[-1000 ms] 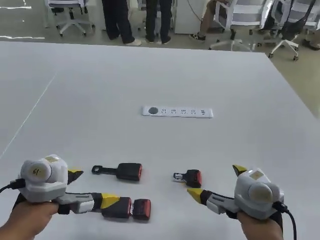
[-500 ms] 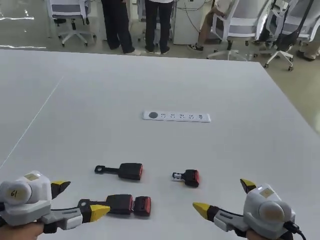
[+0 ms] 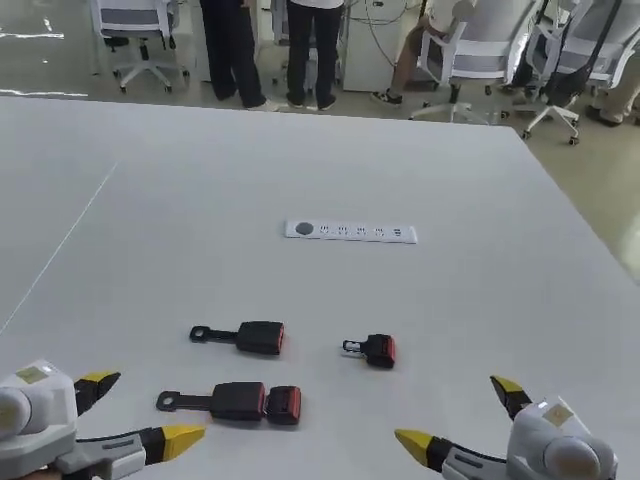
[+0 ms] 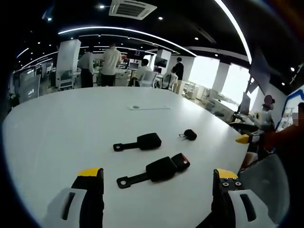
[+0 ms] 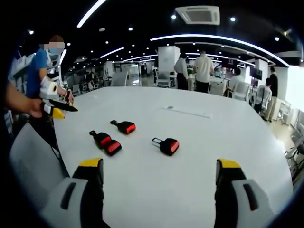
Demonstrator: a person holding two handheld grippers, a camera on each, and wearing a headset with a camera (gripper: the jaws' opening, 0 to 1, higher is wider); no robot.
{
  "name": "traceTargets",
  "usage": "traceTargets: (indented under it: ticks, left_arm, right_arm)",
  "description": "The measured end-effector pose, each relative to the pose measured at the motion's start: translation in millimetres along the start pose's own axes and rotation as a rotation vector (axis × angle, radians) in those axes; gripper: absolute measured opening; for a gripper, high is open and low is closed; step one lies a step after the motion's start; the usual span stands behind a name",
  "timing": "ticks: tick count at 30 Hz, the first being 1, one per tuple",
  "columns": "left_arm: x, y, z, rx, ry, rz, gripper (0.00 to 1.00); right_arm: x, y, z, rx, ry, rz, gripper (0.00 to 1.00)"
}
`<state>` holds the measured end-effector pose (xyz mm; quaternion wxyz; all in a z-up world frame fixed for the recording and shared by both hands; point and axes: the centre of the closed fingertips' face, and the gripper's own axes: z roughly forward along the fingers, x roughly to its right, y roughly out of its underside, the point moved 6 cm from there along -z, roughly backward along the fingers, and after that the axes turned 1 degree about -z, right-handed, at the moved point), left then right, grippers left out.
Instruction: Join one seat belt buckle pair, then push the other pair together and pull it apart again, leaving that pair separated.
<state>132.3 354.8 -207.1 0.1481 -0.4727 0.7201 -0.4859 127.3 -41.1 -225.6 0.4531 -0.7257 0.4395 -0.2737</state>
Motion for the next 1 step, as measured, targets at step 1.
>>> traceTargets:
  ticks: [1]
  left_arm:
    - [0.8,0.5,-1.0,0.001,0.001,0.000,0.98]
  right_arm:
    - [0.0,0.9,-1.6,-0.001,0.002,0.000,1.00]
